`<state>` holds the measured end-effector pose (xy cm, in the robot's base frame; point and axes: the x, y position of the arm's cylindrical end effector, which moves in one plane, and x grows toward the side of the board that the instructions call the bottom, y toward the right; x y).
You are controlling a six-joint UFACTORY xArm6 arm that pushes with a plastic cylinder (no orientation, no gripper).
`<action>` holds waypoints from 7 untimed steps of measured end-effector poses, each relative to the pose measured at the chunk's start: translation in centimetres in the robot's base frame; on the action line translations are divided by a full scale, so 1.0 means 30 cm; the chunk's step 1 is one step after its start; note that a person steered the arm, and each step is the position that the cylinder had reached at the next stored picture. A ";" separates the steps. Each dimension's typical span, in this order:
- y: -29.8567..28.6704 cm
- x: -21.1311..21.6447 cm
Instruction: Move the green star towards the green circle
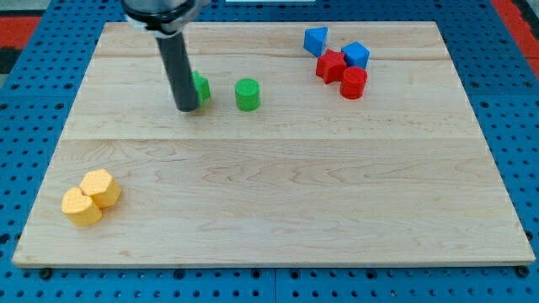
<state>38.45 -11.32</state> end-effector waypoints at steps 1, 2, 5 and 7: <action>-0.109 0.009; -0.179 0.009; -0.125 -0.074; -0.017 -0.091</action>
<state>35.71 -11.83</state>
